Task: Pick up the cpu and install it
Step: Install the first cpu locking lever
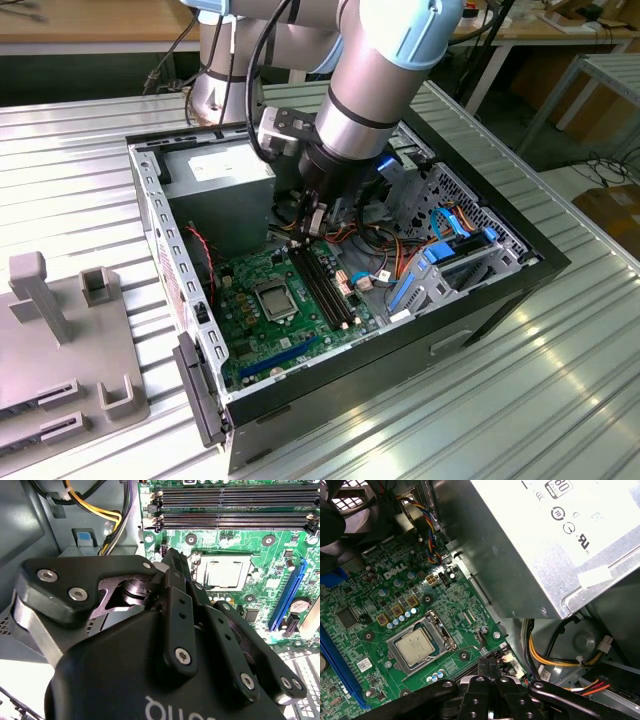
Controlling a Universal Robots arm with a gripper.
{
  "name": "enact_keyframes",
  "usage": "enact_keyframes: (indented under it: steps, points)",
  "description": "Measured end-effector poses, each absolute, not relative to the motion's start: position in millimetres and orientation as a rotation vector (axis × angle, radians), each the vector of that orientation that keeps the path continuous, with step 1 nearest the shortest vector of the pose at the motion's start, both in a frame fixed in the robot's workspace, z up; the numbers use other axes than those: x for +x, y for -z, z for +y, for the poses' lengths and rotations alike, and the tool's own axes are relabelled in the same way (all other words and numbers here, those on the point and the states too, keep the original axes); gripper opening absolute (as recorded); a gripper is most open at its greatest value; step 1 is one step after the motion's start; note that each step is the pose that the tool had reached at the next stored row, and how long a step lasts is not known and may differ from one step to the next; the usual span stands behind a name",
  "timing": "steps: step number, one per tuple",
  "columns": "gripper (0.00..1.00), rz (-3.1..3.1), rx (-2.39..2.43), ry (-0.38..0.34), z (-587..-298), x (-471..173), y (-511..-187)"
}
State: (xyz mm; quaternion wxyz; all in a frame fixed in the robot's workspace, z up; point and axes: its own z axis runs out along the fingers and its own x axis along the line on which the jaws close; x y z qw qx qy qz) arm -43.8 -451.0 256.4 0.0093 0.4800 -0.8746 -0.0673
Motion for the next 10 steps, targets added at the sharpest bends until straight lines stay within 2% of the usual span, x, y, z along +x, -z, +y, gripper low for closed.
enact_keyframes:
  steps: [10]
  points:
    - [0.11,-2.734,1.501,0.219,-449.8,-43.8,-254.4]
